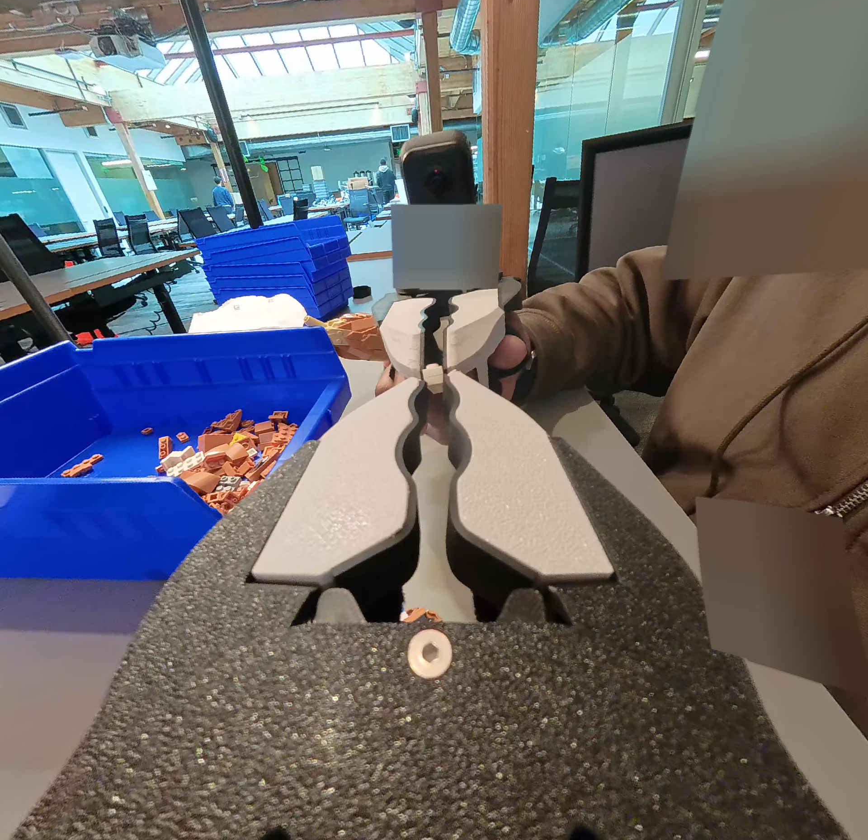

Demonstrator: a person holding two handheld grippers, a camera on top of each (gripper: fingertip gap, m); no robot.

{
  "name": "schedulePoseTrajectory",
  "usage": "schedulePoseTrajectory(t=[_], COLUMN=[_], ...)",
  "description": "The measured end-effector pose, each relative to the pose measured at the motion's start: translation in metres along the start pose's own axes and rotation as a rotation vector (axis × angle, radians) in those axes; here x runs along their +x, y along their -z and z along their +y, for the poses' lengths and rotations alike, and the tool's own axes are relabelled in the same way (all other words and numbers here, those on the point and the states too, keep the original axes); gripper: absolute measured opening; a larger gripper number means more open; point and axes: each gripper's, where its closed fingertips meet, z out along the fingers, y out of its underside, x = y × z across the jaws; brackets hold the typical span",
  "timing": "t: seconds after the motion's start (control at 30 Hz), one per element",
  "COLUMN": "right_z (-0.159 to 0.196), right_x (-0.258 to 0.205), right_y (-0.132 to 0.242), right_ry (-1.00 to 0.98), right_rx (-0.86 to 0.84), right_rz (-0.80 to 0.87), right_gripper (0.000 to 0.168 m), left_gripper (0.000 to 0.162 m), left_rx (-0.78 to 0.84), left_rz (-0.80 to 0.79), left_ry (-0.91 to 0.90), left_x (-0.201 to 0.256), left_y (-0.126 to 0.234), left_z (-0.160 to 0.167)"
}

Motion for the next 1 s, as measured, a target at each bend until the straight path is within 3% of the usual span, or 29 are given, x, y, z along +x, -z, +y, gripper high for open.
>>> schedulePoseTrajectory(t=[0.43,0.7,0.8,0.9,1.0], right_z=[-0.007,-0.035,-0.041,-0.043,-0.045], right_x=[0.008,0.030,0.032,0.029,0.026], right_y=[0.000,0.015,0.015,0.009,0.003], right_ry=[-0.034,-0.267,-0.339,-0.401,-0.433], right_rx=[0.050,0.298,0.357,0.385,0.401], right_rz=[0.056,0.082,0.085,0.078,0.073], right_gripper=[0.007,0.007,0.007,0.007,0.007], left_gripper=[0.006,0.009,0.015,0.028,0.030], left_rx=[0.025,0.096,0.063,-0.012,-0.044], left_rz=[-0.047,-0.154,-0.275,-0.433,-0.573], left_ry=[0.025,0.214,0.055,-0.270,-0.591], left_x=[-0.008,-0.026,-0.029,-0.031,-0.030], left_y=[-0.001,-0.006,-0.008,-0.009,-0.006], left_z=[-0.004,-0.012,-0.017,-0.020,-0.027])
